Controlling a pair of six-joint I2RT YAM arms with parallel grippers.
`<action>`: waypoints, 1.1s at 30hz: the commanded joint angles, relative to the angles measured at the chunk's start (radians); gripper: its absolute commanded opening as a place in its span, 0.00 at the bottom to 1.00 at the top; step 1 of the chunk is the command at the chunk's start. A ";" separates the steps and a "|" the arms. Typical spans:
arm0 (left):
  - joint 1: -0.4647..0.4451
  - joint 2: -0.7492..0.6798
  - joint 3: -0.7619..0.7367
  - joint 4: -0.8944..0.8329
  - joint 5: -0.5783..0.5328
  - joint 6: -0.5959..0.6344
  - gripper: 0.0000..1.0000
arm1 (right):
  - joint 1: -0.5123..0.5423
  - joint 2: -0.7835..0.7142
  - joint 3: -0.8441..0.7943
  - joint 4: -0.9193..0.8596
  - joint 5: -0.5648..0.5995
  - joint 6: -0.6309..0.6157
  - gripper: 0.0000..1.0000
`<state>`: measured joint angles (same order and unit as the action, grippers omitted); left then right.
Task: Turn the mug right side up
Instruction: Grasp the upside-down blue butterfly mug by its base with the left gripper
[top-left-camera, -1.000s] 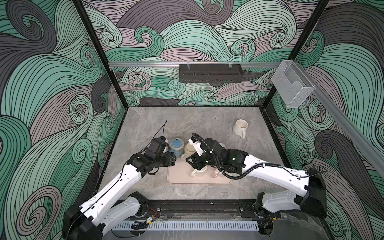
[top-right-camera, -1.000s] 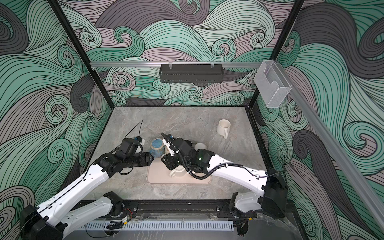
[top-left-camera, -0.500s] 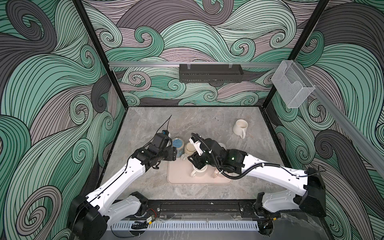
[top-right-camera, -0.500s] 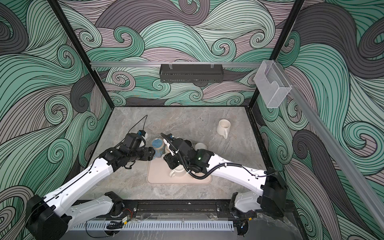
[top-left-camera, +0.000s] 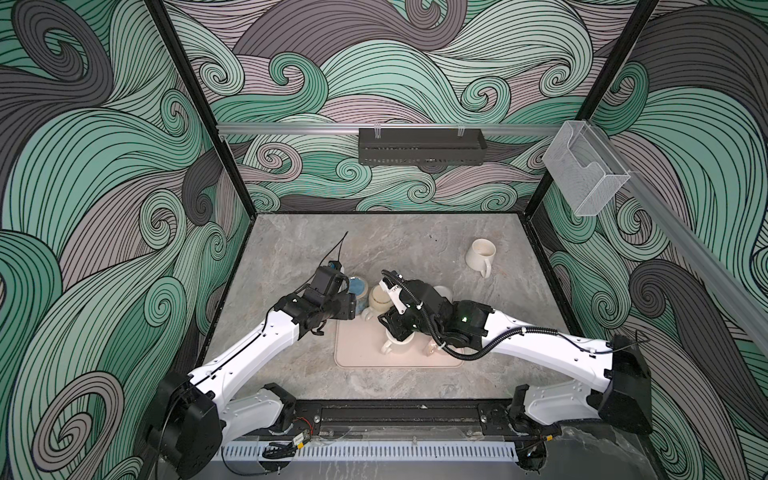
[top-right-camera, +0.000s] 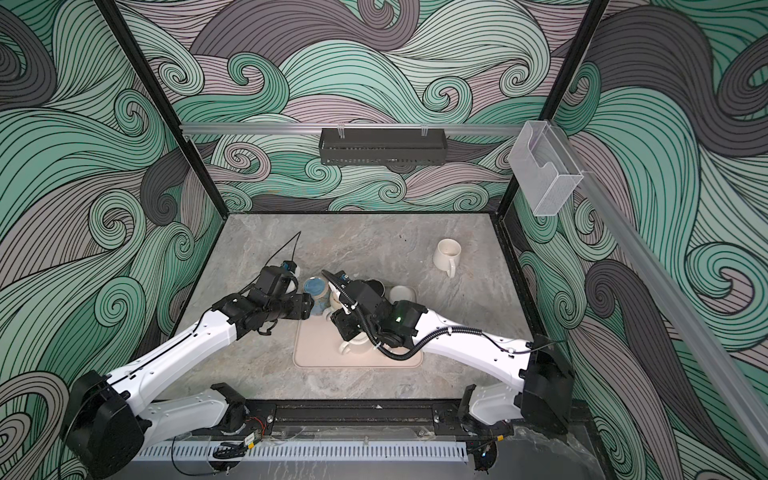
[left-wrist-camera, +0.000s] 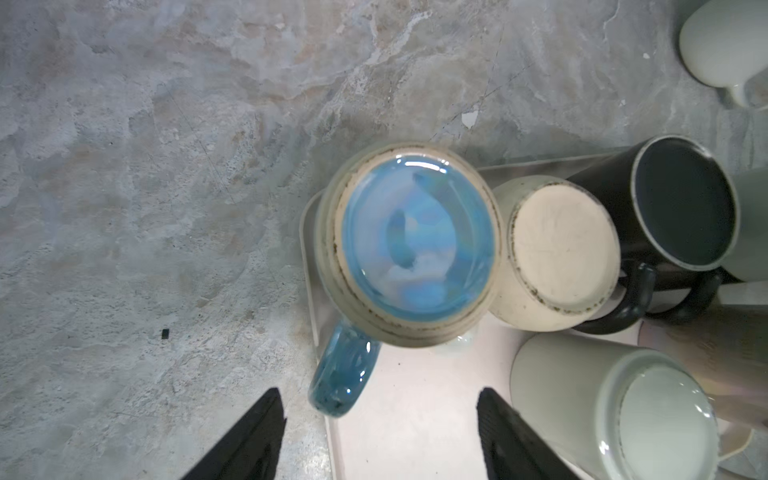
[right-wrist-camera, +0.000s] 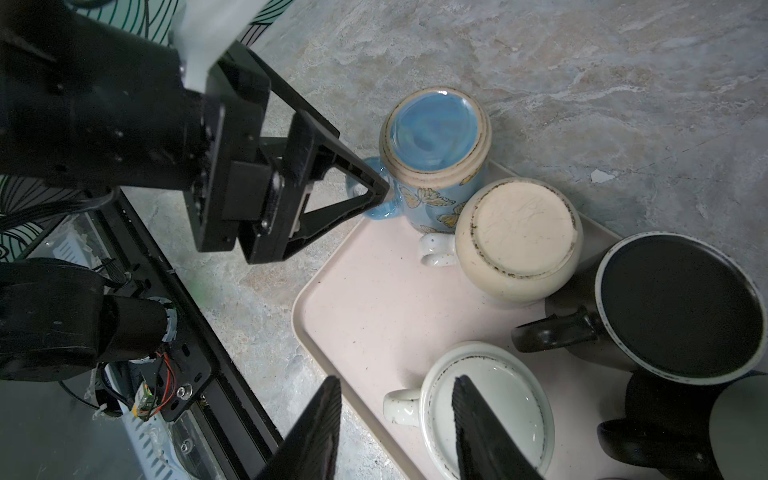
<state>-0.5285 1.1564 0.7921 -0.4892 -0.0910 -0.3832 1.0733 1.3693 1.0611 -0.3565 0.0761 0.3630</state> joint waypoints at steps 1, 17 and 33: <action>-0.008 0.029 -0.008 0.046 -0.003 -0.018 0.72 | 0.000 -0.013 -0.023 0.027 0.026 0.004 0.45; -0.012 0.047 -0.025 0.048 0.031 -0.022 0.54 | 0.000 0.004 -0.043 0.052 0.022 0.028 0.44; -0.022 0.121 0.022 0.033 0.010 0.015 0.53 | -0.002 0.031 -0.034 0.052 0.027 0.029 0.44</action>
<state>-0.5461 1.2503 0.7685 -0.4496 -0.0628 -0.3950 1.0729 1.3941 1.0241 -0.3099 0.0834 0.3786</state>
